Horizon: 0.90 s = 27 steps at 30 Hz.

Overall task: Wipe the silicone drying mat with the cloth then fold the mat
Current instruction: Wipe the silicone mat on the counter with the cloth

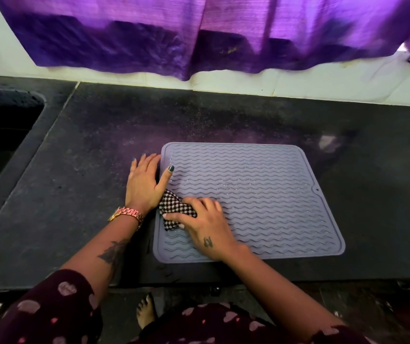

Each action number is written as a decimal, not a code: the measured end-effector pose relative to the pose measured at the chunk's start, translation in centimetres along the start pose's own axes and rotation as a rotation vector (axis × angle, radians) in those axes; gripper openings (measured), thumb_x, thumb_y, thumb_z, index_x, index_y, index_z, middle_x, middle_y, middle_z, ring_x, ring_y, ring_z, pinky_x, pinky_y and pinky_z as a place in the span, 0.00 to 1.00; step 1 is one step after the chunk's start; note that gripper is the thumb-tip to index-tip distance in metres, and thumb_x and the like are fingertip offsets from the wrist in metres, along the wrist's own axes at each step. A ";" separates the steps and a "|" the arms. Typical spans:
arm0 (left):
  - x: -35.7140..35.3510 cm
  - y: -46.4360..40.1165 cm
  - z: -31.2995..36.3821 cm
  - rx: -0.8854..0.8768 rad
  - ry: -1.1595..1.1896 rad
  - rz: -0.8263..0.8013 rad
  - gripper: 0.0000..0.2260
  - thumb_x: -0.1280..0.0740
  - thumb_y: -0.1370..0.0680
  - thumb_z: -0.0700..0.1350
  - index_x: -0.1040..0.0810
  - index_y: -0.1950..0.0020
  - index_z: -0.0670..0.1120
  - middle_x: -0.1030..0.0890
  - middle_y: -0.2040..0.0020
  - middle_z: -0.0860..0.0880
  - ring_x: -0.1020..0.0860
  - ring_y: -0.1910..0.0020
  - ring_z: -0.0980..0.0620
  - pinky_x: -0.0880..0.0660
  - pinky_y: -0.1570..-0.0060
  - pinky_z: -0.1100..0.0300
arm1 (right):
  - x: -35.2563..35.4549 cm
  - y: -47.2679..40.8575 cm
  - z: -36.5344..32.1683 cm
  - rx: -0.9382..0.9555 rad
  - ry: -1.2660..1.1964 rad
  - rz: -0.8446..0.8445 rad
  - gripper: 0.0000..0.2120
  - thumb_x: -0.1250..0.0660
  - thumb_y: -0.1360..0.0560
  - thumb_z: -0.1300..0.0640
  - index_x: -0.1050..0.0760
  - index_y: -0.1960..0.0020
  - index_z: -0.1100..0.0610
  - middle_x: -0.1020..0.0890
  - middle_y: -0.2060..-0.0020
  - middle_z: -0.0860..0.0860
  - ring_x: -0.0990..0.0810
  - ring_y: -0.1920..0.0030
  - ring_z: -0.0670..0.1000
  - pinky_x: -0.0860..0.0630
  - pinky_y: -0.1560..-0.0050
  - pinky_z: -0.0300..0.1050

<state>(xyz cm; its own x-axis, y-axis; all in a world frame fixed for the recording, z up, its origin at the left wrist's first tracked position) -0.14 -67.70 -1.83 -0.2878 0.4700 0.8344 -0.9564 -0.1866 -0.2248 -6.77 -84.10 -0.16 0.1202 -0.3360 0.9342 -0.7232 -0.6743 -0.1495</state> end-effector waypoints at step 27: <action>-1.0 0.0 0.2 -0.077 -0.234 -0.055 0.33 0.50 0.24 0.64 0.32 0.30 0.42 0.31 0.29 0.42 0.39 0.27 0.43 0.51 0.26 0.47 | 1.8 4.8 -0.2 0.129 -0.160 0.033 0.18 0.36 0.28 0.59 0.23 0.42 0.42 0.25 0.44 0.52 0.28 0.48 0.54 0.32 0.49 0.48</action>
<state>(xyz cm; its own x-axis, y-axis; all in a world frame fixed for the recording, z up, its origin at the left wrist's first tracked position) 0.18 -68.31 -2.58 -0.2246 0.2630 0.9383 -0.9738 -0.0955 -0.2063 -10.14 -87.83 0.84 0.2120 -0.4521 0.8664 -0.6369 -0.7364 -0.2284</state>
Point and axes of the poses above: each hand's wrist, its own y-axis away from the middle knuckle, its own x-axis out of the back of the hand, z = x × y, the point moved 6 cm from there along -y, towards the middle knuckle
